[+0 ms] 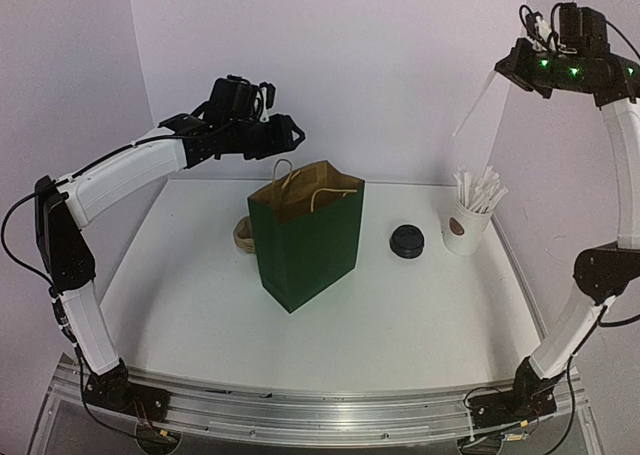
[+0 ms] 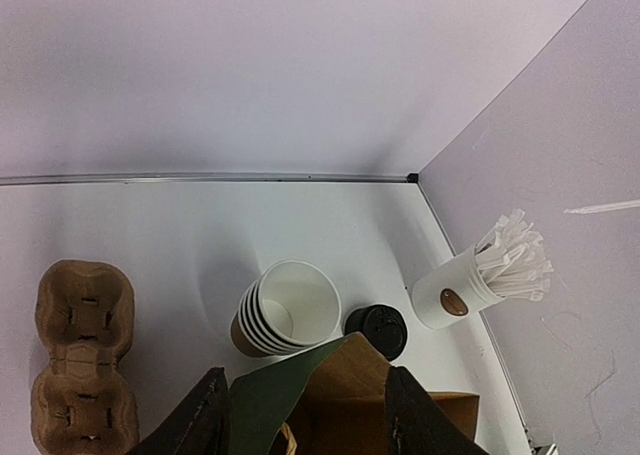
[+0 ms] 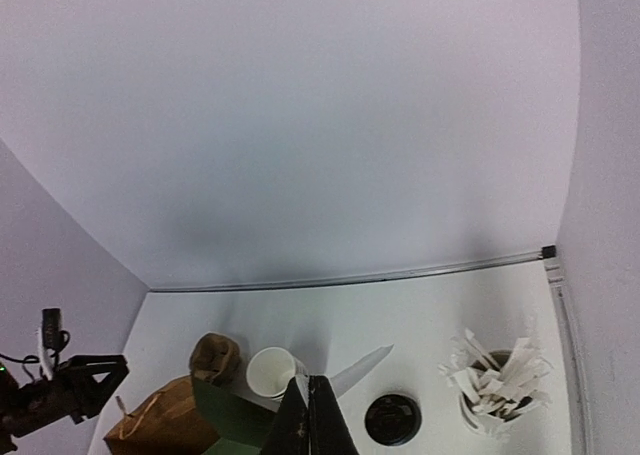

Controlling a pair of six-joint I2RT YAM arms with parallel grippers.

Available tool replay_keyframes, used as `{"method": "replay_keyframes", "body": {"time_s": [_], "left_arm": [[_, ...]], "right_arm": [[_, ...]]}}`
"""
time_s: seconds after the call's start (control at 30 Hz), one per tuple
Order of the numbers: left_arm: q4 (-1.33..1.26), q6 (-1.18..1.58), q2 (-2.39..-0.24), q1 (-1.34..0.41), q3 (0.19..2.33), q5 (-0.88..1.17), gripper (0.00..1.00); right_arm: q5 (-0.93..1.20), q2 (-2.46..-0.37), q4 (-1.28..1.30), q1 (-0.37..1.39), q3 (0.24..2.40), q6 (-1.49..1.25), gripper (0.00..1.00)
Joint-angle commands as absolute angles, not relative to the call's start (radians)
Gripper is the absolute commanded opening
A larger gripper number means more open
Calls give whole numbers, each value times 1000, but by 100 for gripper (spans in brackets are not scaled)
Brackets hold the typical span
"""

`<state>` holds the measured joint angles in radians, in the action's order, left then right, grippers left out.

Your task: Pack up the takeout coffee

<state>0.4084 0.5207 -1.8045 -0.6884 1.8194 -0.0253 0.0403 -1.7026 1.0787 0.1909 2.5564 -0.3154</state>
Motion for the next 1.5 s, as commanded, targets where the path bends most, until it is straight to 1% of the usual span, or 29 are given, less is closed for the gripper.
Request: {"method": "replay_keyframes", "body": {"time_s": [0.0,0.2,0.47,0.6,0.8,1.13,1.47], "left_arm": [[459,512,-1743,-687,1868,-124,51],[462,550,-1686,-681,1814,-158,51],[491,563,-1641,-660,1802,-187,51],[532,594,-1632,-635,1807,-199,51],[554,608,-1614,-623,1808,-214,50],[533,613,-1572,-623,1773,-242,50],[536,621,-1575,-623,1763,-212,50]], "right_arm": [[279,-1696,960,192,2511,-418,0],[385,-1703,831,246,2450,-512,0],[406,-1806,797,382,2517,-521,0],[433,-1852,786,432,2508,-536,0],[376,-1863,785,496,2392,-487,0],[392,-1880,787,554,2268,-463,0],[252,-1899,802,649,2158,-369,0]]}}
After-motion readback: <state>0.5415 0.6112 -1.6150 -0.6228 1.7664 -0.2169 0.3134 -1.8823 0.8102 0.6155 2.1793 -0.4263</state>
